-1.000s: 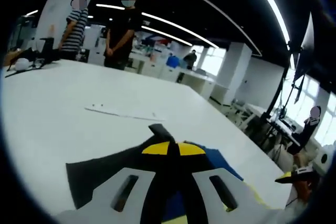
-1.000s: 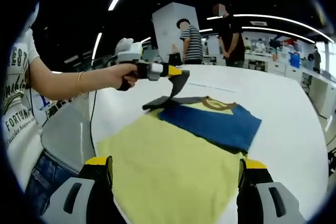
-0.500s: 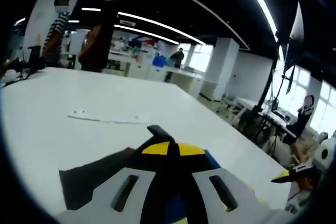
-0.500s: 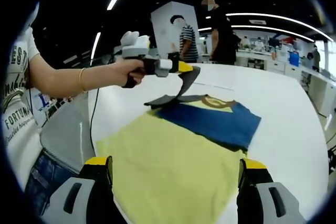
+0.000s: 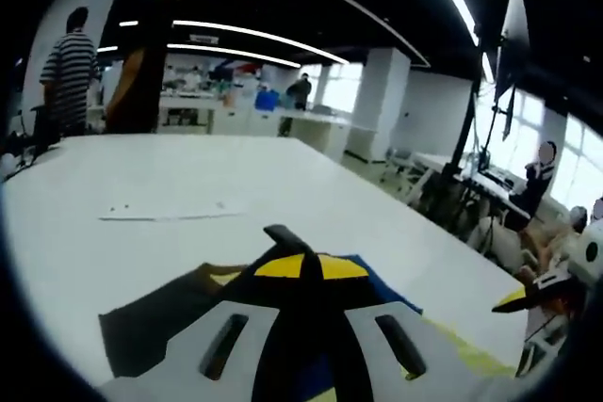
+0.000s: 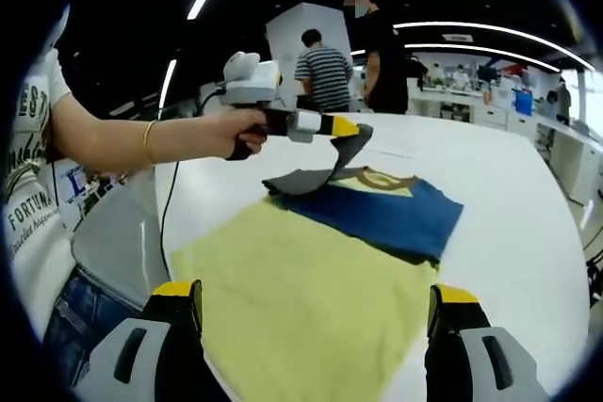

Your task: Fold the garment on the visible template until the final outline fits inside the template.

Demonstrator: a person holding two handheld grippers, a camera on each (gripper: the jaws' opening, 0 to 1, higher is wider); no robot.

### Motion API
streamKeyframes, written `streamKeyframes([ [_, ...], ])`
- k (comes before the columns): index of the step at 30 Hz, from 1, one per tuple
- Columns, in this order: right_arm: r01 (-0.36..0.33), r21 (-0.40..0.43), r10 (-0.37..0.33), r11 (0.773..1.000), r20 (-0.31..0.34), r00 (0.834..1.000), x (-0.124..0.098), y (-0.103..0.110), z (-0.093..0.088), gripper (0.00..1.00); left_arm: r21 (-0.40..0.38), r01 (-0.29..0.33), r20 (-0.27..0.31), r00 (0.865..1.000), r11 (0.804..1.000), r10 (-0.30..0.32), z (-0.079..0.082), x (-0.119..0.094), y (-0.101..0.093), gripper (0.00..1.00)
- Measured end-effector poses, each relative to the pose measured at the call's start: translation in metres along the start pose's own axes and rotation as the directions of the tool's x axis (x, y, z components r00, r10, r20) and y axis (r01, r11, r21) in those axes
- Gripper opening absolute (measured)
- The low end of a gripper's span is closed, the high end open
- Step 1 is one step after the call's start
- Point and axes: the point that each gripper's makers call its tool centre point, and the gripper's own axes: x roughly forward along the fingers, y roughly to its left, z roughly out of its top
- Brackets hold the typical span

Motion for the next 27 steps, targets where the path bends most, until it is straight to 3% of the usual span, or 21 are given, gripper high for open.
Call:
streamKeyframes([
  [17, 0.021, 0.016, -0.021, 1.0, -0.012, 1.0, 0.002, -0.008, -0.003, 0.99, -0.016, 0.081, -0.024, 0.996, 0.997, -0.082, -0.007, 0.024, -0.027, 0.01],
  [27, 0.024, 0.023, -0.024, 0.999, 0.0, 1.0, 0.001, -0.013, -0.005, 0.99, -0.037, 0.145, -0.062, 0.987, 0.989, -0.148, -0.025, 0.038, -0.055, 0.01],
])
